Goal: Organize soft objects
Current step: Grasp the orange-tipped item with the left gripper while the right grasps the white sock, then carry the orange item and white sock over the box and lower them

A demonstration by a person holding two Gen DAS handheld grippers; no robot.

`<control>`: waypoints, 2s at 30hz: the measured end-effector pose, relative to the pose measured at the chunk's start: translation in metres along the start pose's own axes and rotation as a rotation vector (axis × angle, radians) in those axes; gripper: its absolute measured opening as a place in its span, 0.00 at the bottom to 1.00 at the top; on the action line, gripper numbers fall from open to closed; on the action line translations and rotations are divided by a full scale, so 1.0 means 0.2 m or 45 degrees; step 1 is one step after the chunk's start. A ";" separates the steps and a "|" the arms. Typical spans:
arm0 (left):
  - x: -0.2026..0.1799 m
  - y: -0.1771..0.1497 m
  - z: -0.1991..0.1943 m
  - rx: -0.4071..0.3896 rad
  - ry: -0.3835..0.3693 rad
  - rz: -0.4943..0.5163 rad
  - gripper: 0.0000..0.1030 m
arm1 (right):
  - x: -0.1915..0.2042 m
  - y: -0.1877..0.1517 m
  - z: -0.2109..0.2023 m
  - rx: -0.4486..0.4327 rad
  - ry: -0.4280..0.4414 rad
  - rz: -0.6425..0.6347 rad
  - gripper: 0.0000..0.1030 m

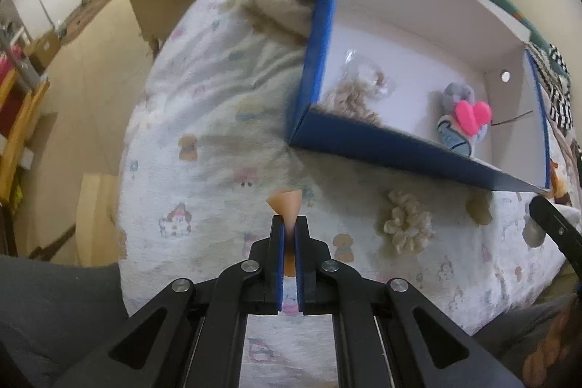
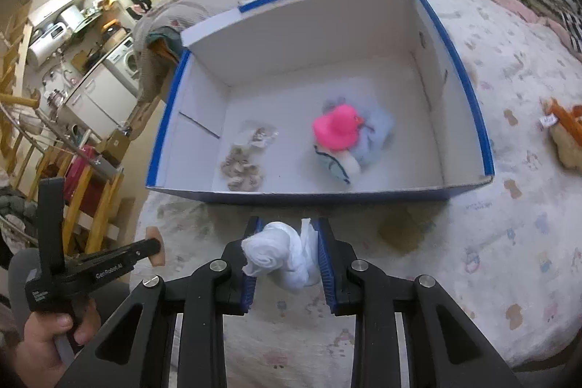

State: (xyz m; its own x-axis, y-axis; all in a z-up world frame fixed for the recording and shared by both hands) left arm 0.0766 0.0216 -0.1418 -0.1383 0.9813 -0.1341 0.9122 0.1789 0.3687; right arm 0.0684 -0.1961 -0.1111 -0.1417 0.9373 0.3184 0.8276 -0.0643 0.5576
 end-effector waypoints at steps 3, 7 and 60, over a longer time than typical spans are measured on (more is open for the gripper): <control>-0.03 0.02 -0.08 -0.085 -0.001 0.009 0.05 | 0.02 0.02 -0.03 -0.047 -0.003 -0.031 0.30; -0.01 0.06 -0.17 -0.192 0.029 -0.035 0.05 | 0.04 0.07 -0.13 -0.187 -0.038 -0.049 0.30; -0.49 0.58 0.10 -0.228 -0.045 0.225 0.06 | -0.04 0.44 0.39 0.091 -0.090 -0.062 0.30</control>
State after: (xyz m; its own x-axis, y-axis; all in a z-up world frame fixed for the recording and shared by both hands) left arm 0.2041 -0.0541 -0.1032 0.0340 0.9959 -0.0839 0.8376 0.0174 0.5460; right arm 0.1862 -0.1827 -0.1247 -0.1461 0.9607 0.2361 0.8575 0.0039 0.5145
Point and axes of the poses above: each gripper's, at about its wrist camera, not at the fingertips, and z roughly the way its jaws point, x to its left, y to its top, the point moved 4 cm from there along z, roughly the way its jaws point, and after that the axes turned 4 degrees about -z, right-handed, at the moved point
